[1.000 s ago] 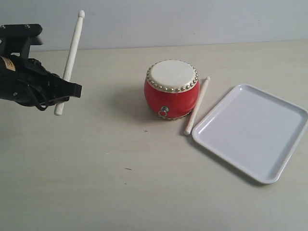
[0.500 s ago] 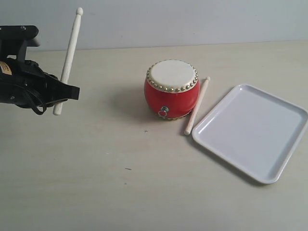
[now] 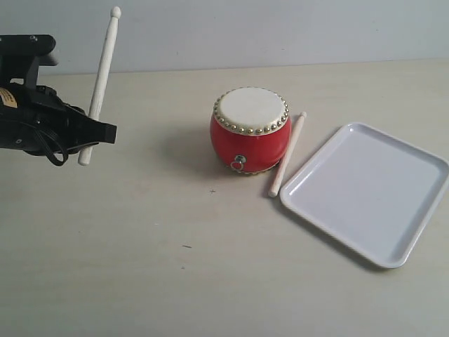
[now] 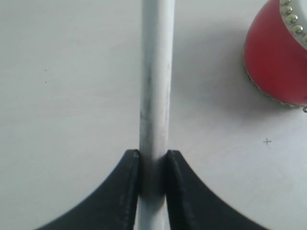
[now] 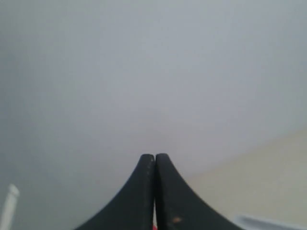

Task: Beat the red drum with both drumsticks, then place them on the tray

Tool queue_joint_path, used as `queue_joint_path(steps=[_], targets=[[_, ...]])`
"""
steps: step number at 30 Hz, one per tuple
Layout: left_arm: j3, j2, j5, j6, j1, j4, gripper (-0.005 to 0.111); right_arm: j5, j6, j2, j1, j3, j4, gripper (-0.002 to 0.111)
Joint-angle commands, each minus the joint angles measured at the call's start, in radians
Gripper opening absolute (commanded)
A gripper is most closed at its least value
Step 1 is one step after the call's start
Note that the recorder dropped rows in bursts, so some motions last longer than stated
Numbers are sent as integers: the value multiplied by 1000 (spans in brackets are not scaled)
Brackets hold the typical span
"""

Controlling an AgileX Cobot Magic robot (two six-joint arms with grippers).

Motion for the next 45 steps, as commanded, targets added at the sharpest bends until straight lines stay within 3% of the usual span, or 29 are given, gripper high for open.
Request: queue_joint_path(steps=[1,8,13,16,18,19,20,22,25,27,32,36,45], targets=[[2,-8,-9,20,1,-5,0,-377,104,-7,1,5,196,0],[2,-8,-12,22,1,-5,0,-307,179,28,1,-167,160,0],[2,-8,-13,22,1,-5,0,-116,183,170,1,-268,176,0],[2,-8,-13,22,1,-5,0,-56,5,384,1,-399,170,0],[2,-8,-26,22,1,-5,0,-175,21,589,1,-486,162,0],[2,-8,-28,22,1,-5,0,-123,16,627,4,-516,129,0],[2,-8,-30,22,1,-5,0,111,14,740,29,-614,-2,0],[2,-8,-32,22,1,-5,0,347,-80,913,120,-741,-12,0],[2,-8,-57,22,1,-8,0,525,-263,1155,236,-899,104,0],[2,-8,-73,18,1,-8,0,634,-284,1320,300,-991,125,0],[2,-8,-85,18,1,-8,0,721,-195,1548,324,-1061,127,6],[2,-8,-112,18,1,-8,0,767,-121,1688,336,-1099,232,14],[2,-8,-137,-10,1,-11,0,688,209,1763,405,-1098,74,20]])
